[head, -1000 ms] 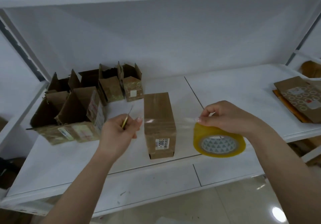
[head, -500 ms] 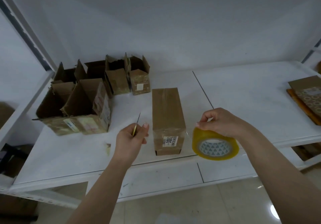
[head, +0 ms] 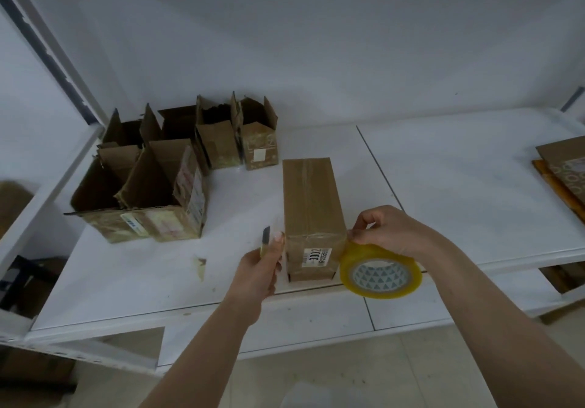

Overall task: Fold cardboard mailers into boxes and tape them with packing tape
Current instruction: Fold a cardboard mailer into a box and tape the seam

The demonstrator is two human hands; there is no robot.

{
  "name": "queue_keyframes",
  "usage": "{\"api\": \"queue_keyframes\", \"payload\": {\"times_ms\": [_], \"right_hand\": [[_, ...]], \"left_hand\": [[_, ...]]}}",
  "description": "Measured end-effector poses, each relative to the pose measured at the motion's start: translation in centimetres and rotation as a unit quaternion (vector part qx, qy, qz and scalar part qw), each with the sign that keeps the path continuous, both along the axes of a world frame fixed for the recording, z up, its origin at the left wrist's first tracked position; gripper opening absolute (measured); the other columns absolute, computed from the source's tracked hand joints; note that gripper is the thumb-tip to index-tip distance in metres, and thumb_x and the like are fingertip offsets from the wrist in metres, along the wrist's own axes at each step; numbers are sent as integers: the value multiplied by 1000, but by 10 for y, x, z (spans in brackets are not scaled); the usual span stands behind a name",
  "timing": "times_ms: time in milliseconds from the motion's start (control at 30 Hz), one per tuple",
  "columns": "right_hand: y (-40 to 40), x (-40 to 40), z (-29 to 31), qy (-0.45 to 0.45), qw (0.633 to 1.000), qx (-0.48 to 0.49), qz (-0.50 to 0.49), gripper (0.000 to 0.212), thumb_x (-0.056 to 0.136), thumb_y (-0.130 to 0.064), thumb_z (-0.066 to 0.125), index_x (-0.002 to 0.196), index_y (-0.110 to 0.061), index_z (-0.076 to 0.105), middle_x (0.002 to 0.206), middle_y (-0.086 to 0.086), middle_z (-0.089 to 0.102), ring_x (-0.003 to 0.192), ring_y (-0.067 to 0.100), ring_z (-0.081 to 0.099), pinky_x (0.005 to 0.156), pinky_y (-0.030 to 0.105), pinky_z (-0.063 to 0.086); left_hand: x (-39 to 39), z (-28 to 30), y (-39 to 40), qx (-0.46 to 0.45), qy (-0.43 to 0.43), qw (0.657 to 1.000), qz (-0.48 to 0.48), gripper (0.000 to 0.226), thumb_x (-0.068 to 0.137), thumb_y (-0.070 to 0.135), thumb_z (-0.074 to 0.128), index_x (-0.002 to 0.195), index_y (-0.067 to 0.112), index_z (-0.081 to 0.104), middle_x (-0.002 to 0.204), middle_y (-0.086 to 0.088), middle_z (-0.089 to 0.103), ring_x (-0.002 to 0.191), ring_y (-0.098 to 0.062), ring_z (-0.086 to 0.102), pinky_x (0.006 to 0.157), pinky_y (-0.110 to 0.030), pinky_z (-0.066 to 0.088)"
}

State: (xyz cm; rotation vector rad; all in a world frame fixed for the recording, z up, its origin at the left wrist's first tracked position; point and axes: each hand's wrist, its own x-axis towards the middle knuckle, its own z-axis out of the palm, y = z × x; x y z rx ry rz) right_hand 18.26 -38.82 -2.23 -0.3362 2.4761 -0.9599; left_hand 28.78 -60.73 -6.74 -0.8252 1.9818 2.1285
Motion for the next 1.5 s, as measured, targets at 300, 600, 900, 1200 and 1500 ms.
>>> {"api": "queue_keyframes", "payload": {"times_ms": [300, 600, 900, 1200, 1500], "right_hand": [[-1, 0, 3, -17, 999, -17, 22, 19, 85, -42, 67, 86, -24, 71, 91, 0, 70, 84, 17, 68, 73, 29, 53], [21, 0, -1, -87, 993, -64, 46, 15, 90, -40, 64, 104, -35, 68, 99, -2, 70, 87, 14, 69, 77, 27, 56], [51, 9, 3, -68, 993, -86, 49, 19, 90, -48, 58, 104, -50, 71, 103, -22, 71, 95, -2, 66, 81, 18, 51], [49, 17, 9, -26, 995, -96, -2, 21, 94, -35, 61, 84, -46, 76, 85, -27, 71, 80, -6, 66, 69, 13, 45], [52, 23, 2, -74, 989, -125, -37, 15, 91, -39, 64, 88, -42, 78, 88, -19, 74, 83, 4, 70, 82, 24, 52]], "left_hand": [[-45, 103, 17, -165, 221, 930, -245, 47, 102, 48, 34, 79, 17, 60, 60, 4, 60, 49, -10, 53, 49, -18, 45], [-73, 83, 41, -253, 144, 908, -301, 45, 104, 37, 38, 71, 13, 57, 51, 2, 63, 38, -9, 54, 44, -14, 41], [-71, 105, 44, -357, 101, 817, -441, 46, 103, 38, 38, 67, 17, 57, 60, 8, 59, 52, -2, 54, 57, -15, 44], [-76, 123, 83, -580, -29, 611, -538, 35, 102, 22, 41, 84, 7, 67, 76, -10, 54, 70, -19, 49, 57, -27, 35], [-75, 120, 71, -509, 0, 707, -491, 43, 102, 35, 39, 70, 11, 54, 65, -1, 50, 58, -13, 46, 55, -27, 32]]}}
